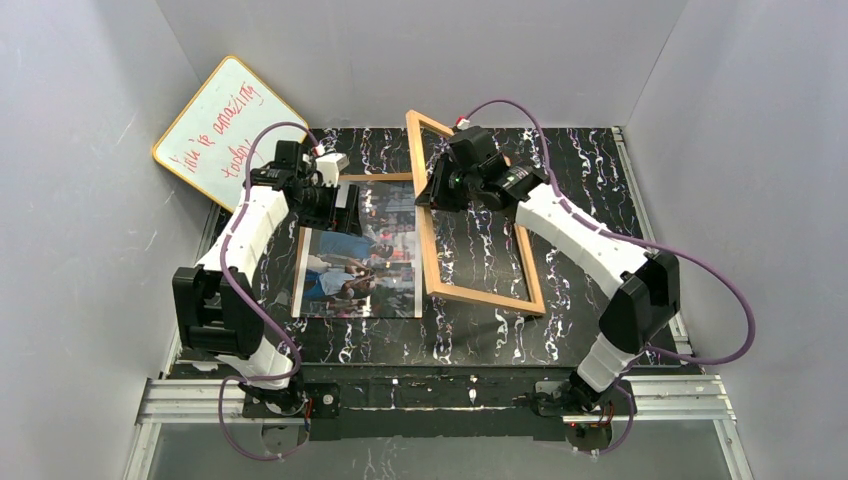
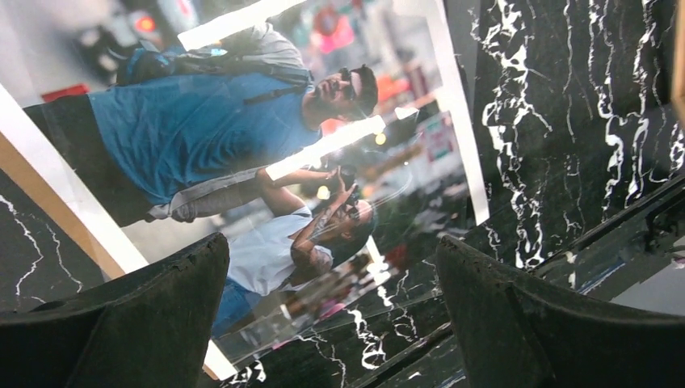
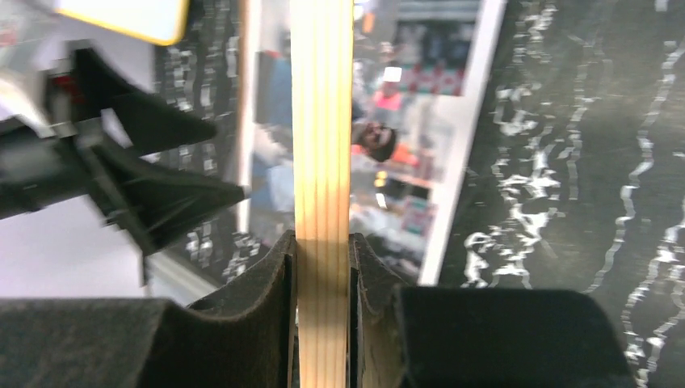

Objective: Put the photo into the frame
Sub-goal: Turn over the photo frame at the center of the board.

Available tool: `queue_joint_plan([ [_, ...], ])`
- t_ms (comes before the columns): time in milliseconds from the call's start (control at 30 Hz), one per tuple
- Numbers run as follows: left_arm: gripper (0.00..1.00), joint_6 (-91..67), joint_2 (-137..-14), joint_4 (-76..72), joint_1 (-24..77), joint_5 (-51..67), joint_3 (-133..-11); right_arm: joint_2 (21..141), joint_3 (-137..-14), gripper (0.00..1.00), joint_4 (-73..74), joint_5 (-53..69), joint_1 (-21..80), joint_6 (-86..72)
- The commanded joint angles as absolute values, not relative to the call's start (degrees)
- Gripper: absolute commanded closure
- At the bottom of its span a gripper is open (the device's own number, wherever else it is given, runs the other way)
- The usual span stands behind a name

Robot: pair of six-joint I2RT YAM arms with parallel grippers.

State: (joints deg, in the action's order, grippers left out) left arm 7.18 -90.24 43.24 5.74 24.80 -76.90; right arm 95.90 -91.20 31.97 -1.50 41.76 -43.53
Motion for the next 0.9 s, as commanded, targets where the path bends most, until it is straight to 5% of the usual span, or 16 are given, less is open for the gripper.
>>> queue_joint_plan([
  [0, 0.02, 3.4, -88.1, 42.6, 7.6, 25.8, -80.9, 91.8, -95.4, 0.97, 27.2, 7.1, 42.0, -49.4],
  [233, 0.02, -2.3, -89.5, 39.6, 12.6, 22.6, -85.8, 89.4, -94.6, 0.97, 19.9, 13.0, 41.4, -55.9],
  [767, 0.02, -10.9, -94.0, 29.8, 21.8, 11.4, -89.1, 81.9, -69.5, 0.96, -12.4, 29.9, 31.9, -76.2],
  [833, 0.02, -12.0, -94.9, 28.6, 23.2, 10.3, -90.1, 81.9, -69.5, 0.90, -12.1, 31.2, 31.1, -76.5],
  [867, 0.02, -12.2, -95.5, 28.1, 24.0, 9.5, -90.9, 82.1, -70.0, 0.78, -11.0, 31.9, 30.6, -76.2],
])
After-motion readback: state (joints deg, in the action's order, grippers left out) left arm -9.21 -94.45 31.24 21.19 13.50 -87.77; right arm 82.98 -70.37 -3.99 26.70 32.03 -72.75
